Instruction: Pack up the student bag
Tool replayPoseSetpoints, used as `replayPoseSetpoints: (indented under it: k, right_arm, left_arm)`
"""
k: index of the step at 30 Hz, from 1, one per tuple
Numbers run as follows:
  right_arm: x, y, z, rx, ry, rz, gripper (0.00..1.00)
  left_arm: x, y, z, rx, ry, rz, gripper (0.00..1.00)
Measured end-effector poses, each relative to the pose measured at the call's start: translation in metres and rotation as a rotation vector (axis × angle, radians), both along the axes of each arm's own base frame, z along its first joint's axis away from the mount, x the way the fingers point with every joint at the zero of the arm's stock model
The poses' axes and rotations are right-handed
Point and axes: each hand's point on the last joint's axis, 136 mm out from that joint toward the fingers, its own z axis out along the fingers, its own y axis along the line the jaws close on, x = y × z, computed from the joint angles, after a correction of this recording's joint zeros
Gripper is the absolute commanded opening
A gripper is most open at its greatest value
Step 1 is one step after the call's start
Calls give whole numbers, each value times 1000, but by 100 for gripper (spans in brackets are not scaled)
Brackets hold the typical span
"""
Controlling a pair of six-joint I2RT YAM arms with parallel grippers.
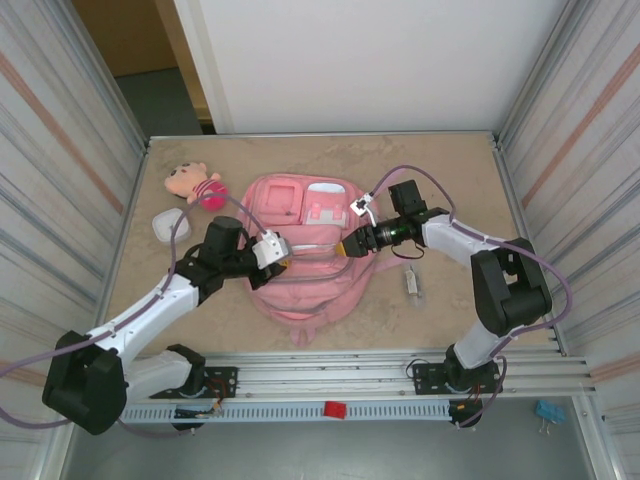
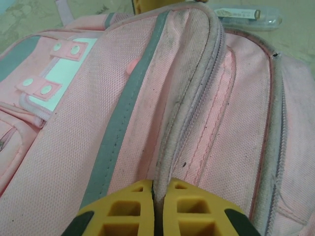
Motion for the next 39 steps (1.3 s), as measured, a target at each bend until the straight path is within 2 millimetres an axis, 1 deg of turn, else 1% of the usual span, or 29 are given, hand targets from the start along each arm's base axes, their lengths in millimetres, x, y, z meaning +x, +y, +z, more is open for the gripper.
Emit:
replayPoseSetpoints:
  k: [3, 5, 7, 9, 14, 21, 24, 28, 32, 39]
  right_arm:
    - [-8, -1, -1, -1, 18, 24, 50]
    - [-12, -2, -2, 1, 31, 35, 43]
    - [-15, -2, 0, 7, 38, 44, 32]
    - [-16, -2, 1, 9, 36, 48, 21]
    - [-16, -3, 2, 6, 51, 40, 0]
    - [-15, -7, 19, 0, -5, -17, 0]
    - [-17, -5, 24, 3, -16, -27, 0]
    - [-20, 3, 25, -3, -4, -28, 0]
    - [-25, 14, 24, -22, 7, -29, 0]
    - [-33, 32, 23, -76, 31, -75, 0]
  left_arm:
    - [0, 0, 1, -14, 9, 4, 5]
    - [1, 0, 2, -21, 11, 6, 6]
    - [1, 0, 3, -25, 14, 7, 5]
    - [1, 0, 3, -28, 16, 10, 6]
    - [2, 0, 3, -30, 21, 20, 5]
    - [8, 2, 4, -37, 27, 58, 4]
    - [9, 1, 6, -49, 34, 67, 4]
    - [10, 2, 5, -55, 53, 90, 4]
    - [17, 8, 1, -32, 58, 143, 4]
    - [23, 11, -10, 41, 85, 209, 5]
